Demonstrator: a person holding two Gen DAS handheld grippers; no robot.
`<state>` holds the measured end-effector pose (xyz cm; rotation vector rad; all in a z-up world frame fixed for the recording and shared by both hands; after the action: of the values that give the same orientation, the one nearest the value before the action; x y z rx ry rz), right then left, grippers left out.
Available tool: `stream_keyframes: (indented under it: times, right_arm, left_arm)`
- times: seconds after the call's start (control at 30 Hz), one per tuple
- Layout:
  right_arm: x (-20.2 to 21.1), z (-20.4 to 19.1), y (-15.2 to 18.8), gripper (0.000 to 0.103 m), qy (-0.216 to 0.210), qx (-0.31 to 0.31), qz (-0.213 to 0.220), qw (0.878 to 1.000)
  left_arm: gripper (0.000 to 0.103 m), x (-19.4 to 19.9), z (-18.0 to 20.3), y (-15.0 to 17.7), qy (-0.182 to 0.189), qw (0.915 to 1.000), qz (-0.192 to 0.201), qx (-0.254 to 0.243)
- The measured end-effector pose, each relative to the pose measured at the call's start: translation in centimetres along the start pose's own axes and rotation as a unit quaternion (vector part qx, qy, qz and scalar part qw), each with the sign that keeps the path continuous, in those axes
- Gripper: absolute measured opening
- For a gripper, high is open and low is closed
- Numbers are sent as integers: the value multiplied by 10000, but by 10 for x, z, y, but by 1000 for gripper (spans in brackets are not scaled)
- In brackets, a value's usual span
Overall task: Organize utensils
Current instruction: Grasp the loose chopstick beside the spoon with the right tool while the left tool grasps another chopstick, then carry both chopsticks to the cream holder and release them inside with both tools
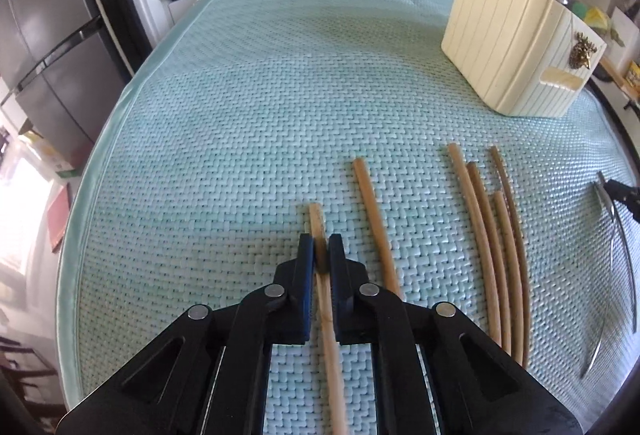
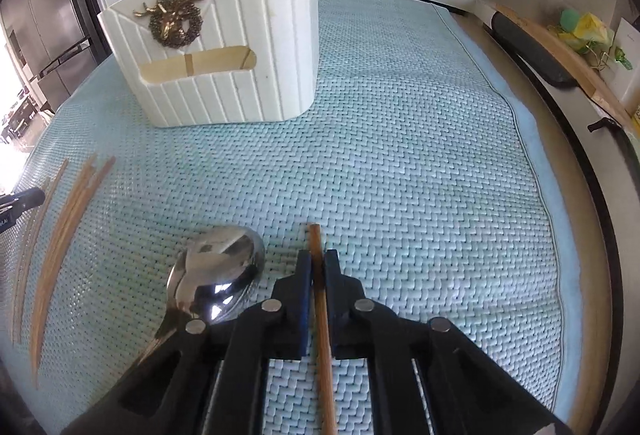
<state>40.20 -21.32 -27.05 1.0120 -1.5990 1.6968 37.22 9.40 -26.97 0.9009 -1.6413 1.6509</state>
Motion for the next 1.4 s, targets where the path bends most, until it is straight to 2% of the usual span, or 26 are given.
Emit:
stream_keyframes:
  times: [0.1,0.2,0.3,0.5,0.77,0.93,1.23,1.4]
  right_arm:
    - [6,7,-6,6,-358,-360,125,9986]
    - [33,12,-12,6,-619,-525,471,9956]
    - [66,14,-18,6,-888,-610,797,9910]
    - [140,7,-25,6,-1171,-509,1433,9814]
    - [222,-14,-14,6,-1136,-223,2283,9667]
    - [255,-24,-15,6,-868,-21,2798,9561]
    - [282,-25,-34,6,-870,11,3195,9436]
    - [287,-25,-53,6,-869,31,3326,9390]
  left_arm:
    - [5,4,4,-4,275,9995,45,142]
    - [5,29,4,-12,398,9983,375,185]
    - [5,62,5,-21,723,9947,653,321]
    - [5,141,10,-35,1111,9848,1310,246]
    - [5,201,12,-33,1582,9690,1856,393]
    - [4,222,22,-42,1808,9607,2067,417]
    - [4,241,34,-63,2043,9513,2269,423]
    - [4,247,42,-87,2148,9467,2365,425]
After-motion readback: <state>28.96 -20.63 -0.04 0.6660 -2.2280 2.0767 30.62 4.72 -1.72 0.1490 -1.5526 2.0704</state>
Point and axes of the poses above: each gripper's, at about its wrist camera, not at the fingertips, and x roughly against the way its jaws point, z to its right, y to its underside, the point moved 8 cm from there along -x, roughly the way its jaws point, and after that the axes turned 3 degrees about z, right-handed, at the moved point
